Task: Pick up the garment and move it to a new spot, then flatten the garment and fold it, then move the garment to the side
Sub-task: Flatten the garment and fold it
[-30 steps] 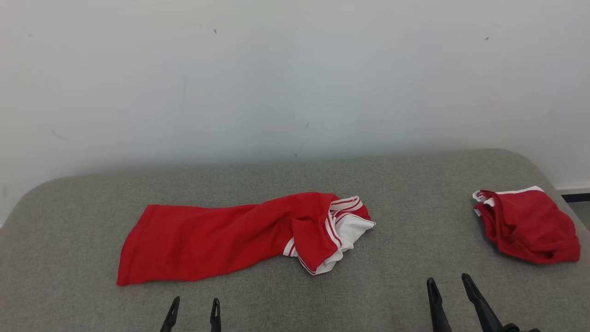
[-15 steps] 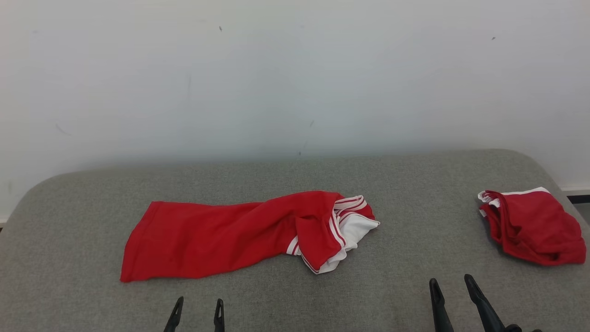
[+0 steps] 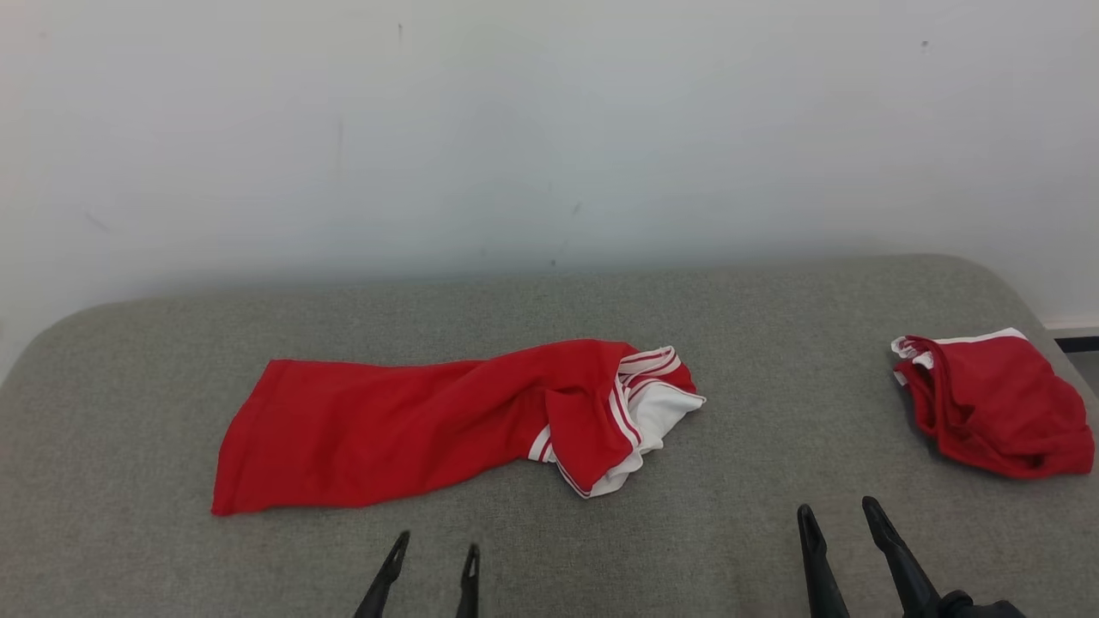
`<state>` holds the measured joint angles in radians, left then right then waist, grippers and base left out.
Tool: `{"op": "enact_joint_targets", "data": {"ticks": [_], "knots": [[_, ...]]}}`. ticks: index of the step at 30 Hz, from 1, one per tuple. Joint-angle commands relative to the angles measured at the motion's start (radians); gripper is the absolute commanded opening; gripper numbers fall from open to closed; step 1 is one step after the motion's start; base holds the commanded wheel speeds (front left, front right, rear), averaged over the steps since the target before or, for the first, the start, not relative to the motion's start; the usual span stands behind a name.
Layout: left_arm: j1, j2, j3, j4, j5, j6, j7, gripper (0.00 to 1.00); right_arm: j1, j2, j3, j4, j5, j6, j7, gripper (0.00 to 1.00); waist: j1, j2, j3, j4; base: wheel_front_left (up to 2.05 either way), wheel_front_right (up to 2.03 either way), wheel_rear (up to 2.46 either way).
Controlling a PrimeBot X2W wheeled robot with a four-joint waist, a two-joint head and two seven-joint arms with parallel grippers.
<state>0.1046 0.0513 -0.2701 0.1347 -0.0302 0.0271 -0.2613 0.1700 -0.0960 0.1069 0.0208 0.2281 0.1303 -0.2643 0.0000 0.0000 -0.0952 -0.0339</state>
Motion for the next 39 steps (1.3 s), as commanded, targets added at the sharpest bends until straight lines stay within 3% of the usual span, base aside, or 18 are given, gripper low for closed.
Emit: {"op": "enact_joint_targets", "data": {"ticks": [1, 8, 15, 25, 39], "knots": [[-0.050, -0.002, -0.025, 0.017, 0.008, -0.015, -0.003, 1.00, -0.011, -0.009, 0.001, -0.004, 0.003, 0.001, -0.001, 1.00, 0.0000, 0.0000, 0.027, -0.011, 0.00, 0.00, 0.00], [-0.220, -0.001, -0.168, 0.117, -0.007, -0.066, -0.003, 1.00, -0.037, -0.016, 0.014, -0.003, -0.005, 0.001, -0.001, 1.00, 0.0000, 0.0000, 0.100, -0.039, 0.00, 0.00, 0.00], [-0.405, -0.001, -0.288, 0.239, -0.066, -0.061, -0.003, 1.00, -0.099, -0.026, 0.032, -0.012, 0.004, 0.001, -0.001, 1.00, 0.0000, 0.0000, 0.205, -0.086, 0.00, 0.00, 0.00], [-0.612, -0.001, -0.381, 0.436, -0.125, -0.002, -0.003, 1.00, -0.176, -0.018, 0.050, -0.012, -0.002, 0.001, -0.001, 1.00, 0.0000, 0.0000, 0.305, -0.138, 0.00, 0.00, 0.00], [-0.716, 0.000, -0.434, 0.587, -0.198, 0.056, -0.003, 1.00, -0.195, -0.009, 0.056, -0.006, -0.005, 0.001, -0.001, 1.00, 0.0000, 0.0000, 0.329, -0.177, 0.00, 0.00, 0.00]]}}
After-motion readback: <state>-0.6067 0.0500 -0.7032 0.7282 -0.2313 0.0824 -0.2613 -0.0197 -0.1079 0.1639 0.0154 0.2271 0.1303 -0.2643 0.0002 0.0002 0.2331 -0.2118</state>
